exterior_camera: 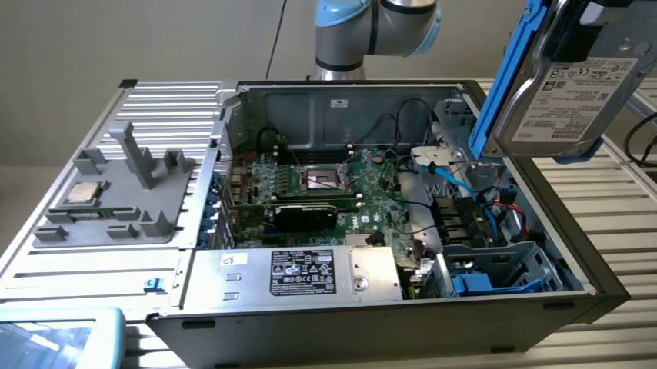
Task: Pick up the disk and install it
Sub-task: 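Pick up the disk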
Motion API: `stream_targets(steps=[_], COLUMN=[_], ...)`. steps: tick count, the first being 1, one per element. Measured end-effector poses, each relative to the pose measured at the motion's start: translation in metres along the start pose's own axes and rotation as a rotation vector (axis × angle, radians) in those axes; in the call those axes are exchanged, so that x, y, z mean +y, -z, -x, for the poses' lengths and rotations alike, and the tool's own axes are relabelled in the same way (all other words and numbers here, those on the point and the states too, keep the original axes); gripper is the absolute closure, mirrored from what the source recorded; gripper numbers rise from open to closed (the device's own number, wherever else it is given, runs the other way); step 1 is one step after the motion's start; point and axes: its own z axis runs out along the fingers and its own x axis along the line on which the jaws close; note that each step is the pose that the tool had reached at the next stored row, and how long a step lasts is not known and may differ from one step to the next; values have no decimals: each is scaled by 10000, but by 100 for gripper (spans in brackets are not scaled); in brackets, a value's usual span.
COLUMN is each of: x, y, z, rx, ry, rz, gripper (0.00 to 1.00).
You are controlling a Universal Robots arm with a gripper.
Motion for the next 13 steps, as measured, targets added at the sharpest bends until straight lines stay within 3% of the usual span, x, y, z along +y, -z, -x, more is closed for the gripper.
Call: stream_targets(steps=[13], x=[-60], y=[-19], z=[-142], rx=[-5], ry=[-180], rz=[8], gripper=[63])
